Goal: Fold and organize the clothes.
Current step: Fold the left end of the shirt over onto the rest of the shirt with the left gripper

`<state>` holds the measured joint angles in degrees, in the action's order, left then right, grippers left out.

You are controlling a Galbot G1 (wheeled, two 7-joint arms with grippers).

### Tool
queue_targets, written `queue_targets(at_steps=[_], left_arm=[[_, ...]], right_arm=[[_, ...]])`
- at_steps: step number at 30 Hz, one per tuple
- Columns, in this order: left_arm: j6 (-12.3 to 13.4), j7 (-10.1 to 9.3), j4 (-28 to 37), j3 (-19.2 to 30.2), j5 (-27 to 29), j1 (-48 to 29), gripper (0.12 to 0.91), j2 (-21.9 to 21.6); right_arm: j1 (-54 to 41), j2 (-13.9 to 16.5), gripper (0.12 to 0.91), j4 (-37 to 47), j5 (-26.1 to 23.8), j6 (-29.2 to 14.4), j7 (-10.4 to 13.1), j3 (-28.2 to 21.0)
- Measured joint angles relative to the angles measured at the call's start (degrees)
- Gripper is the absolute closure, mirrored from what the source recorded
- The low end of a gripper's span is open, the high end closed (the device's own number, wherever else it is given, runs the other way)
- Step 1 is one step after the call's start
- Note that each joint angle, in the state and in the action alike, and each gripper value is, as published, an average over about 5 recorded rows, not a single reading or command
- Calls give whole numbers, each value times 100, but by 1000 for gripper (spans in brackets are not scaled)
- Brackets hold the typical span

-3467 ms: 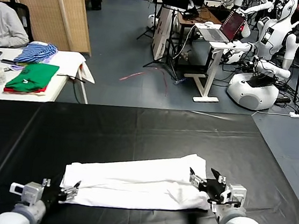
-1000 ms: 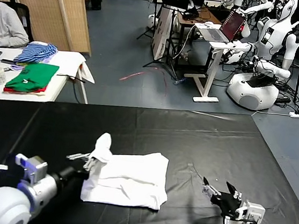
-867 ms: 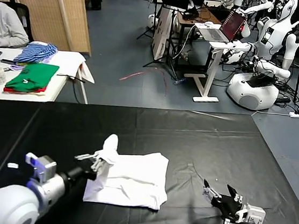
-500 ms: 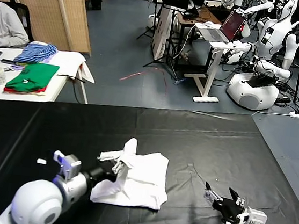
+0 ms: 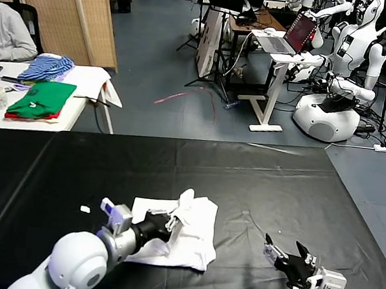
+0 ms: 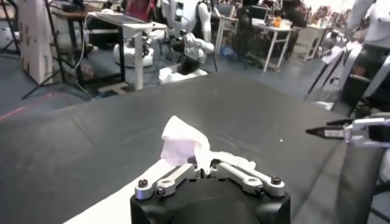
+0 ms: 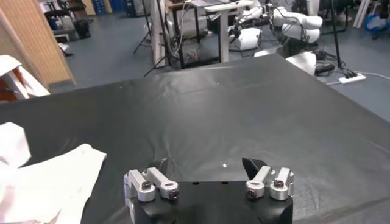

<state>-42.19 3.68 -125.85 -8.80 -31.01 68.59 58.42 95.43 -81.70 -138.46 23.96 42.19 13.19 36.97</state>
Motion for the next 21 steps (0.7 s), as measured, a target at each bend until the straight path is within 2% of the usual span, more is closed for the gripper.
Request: queue_targets(at_steps=[9, 12, 14, 21], left_arm=[[0, -211, 219, 279, 47, -130, 849, 217], [0, -362, 254, 366, 66, -148, 800, 279], [0, -472, 273, 430, 89, -150, 717, 303], [0, -737, 285, 641, 134, -112, 302, 334]], right_arm=[[-16, -21, 118, 5, 1, 0, -2, -49], [-16, -23, 118, 7, 1, 0, -3, -52], [-18, -23, 118, 8, 1, 0, -3, -52], [-14, -40, 118, 8, 0, 0, -3, -85]])
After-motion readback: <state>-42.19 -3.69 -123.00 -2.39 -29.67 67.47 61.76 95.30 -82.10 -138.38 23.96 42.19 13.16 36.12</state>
